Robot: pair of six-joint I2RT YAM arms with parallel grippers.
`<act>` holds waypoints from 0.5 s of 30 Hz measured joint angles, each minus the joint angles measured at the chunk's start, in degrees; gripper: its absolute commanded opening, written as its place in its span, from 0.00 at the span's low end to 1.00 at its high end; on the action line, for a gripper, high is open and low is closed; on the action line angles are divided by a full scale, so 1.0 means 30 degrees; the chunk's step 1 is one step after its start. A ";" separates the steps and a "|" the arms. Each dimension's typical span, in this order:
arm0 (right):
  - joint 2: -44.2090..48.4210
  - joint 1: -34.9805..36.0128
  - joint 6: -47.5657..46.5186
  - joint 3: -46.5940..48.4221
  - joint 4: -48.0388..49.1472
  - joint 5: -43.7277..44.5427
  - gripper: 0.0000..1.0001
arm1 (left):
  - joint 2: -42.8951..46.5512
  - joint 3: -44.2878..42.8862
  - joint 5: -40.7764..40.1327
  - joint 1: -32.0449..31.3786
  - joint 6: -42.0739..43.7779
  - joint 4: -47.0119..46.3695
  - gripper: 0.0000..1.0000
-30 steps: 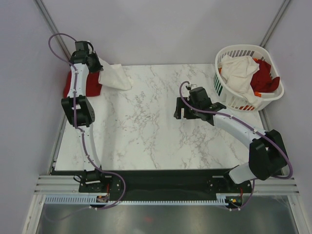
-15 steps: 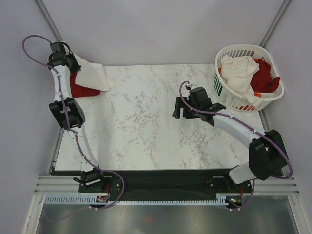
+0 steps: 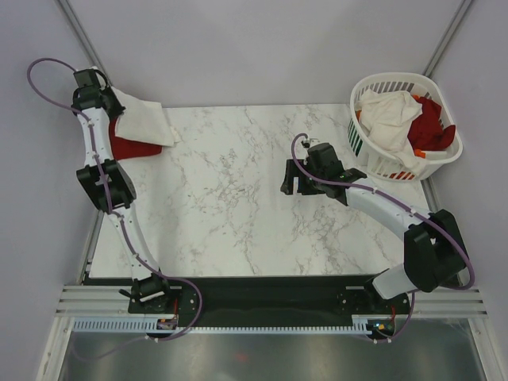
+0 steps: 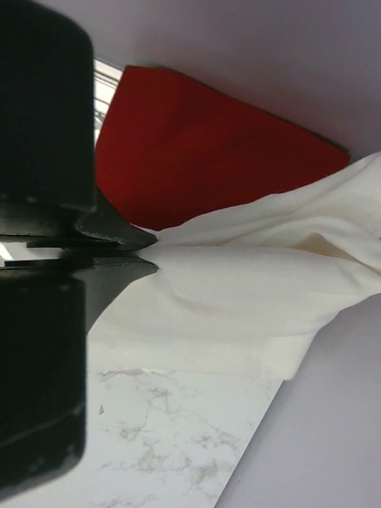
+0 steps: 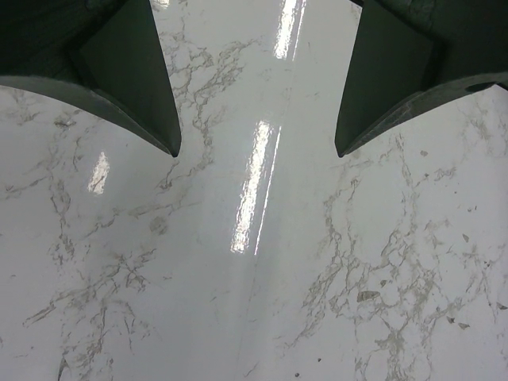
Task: Fold and stack the t-shirts
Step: Neatly place the folded tshirt to the corner
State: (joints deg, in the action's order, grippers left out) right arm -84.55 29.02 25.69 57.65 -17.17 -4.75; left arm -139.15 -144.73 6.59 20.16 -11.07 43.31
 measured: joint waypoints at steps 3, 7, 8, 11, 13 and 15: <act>-0.0168 0.0007 0.0000 0.0000 0.0000 0.0000 0.87 | -0.0007 0.0138 -0.1443 0.0226 -0.0007 -0.0138 0.04; -0.0240 0.0007 0.0000 -0.0022 0.0007 0.0015 0.87 | -0.0262 0.0867 -0.3337 0.0641 0.0007 -0.0525 0.41; -0.0248 0.0007 0.0000 -0.0022 0.0000 0.0015 0.87 | -0.0415 0.1180 -0.3657 0.0809 -0.0015 -0.0736 0.68; -0.0270 0.0007 0.0000 -0.0022 0.0000 0.0015 0.87 | -0.1202 0.2171 -0.3971 0.1413 -0.0168 -0.1282 0.84; -0.0277 0.0007 -0.0007 -0.0022 0.0000 0.0015 0.87 | -0.1581 0.2586 -0.3978 0.1392 -0.0182 -0.1362 0.85; -0.0291 0.0007 -0.0007 -0.0022 -0.0015 0.0015 0.87 | -0.1923 0.2914 -0.3949 0.1304 -0.0226 -0.1370 0.86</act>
State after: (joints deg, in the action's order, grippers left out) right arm -85.43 29.04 25.67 57.58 -17.21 -4.71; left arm -144.92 -135.98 -5.26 24.08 -11.75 39.20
